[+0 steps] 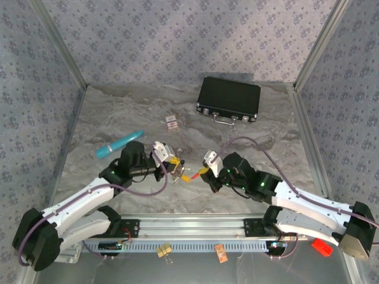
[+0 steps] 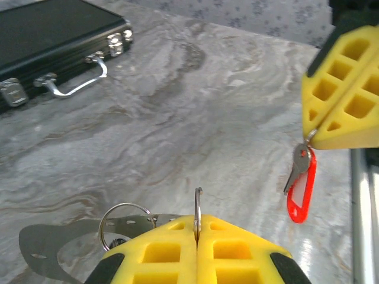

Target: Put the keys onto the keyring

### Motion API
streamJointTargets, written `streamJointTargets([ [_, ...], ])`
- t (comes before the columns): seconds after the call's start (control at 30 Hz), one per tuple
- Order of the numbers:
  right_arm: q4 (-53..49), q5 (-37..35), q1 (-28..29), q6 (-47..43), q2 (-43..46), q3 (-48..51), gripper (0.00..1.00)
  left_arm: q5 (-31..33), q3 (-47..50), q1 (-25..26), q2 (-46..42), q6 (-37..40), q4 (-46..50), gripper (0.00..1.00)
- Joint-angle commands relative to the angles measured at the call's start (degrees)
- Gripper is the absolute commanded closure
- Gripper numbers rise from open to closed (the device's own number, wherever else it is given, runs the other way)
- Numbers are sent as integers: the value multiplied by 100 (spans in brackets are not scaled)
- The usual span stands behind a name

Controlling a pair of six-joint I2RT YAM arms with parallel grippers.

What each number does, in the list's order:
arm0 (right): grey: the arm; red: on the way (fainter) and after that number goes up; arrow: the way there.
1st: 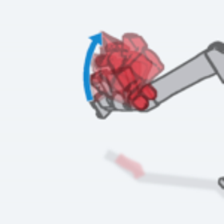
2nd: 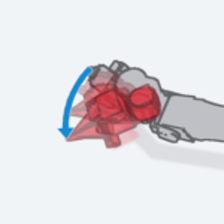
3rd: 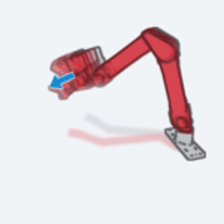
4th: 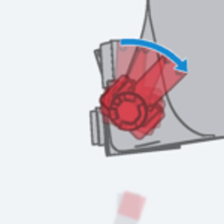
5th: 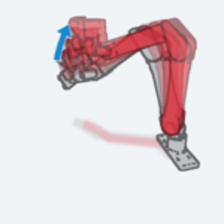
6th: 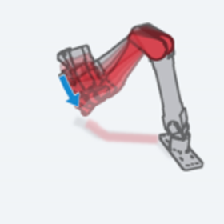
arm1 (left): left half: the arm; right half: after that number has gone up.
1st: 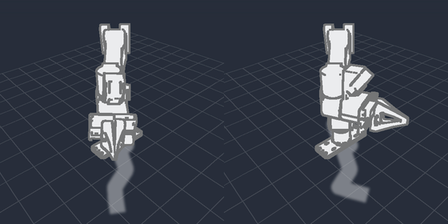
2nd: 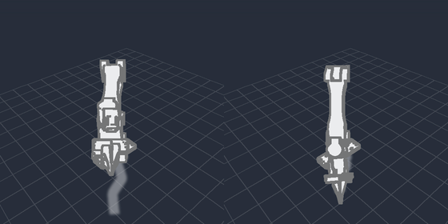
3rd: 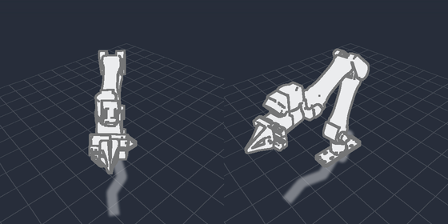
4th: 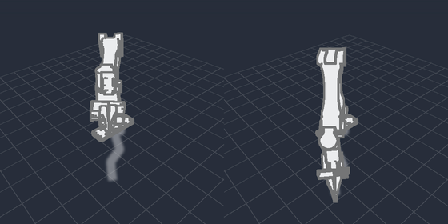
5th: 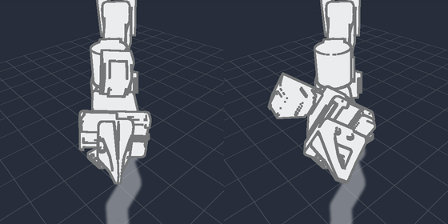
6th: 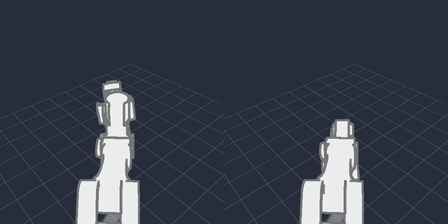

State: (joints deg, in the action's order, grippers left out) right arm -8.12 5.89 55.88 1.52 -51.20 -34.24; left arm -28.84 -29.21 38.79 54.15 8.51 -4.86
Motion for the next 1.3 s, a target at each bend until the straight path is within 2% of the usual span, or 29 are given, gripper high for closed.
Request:
streamJointTargets([
  [0.0, 216, 741, -50, -937, 40, -54, 100, -642, -139, 131, -205, 11, 114, 100],
  [0.2, 335, 1189, -64, -1081, -133, -206, 100, -896, -166, 291, -247, 180, 290, 100],
  [0.5, 737, 1121, -108, -810, -201, -272, 100, -814, -226, 350, -176, 353, 342, 100],
  [1.1, 1162, 1497, -114, -580, -765, -552, 100, -600, -226, 414, -238, 461, 339, 100],
  [1.27, 1165, 1216, -119, -463, -826, -549, 100, -615, -221, 414, -251, 459, 337, 100],
])
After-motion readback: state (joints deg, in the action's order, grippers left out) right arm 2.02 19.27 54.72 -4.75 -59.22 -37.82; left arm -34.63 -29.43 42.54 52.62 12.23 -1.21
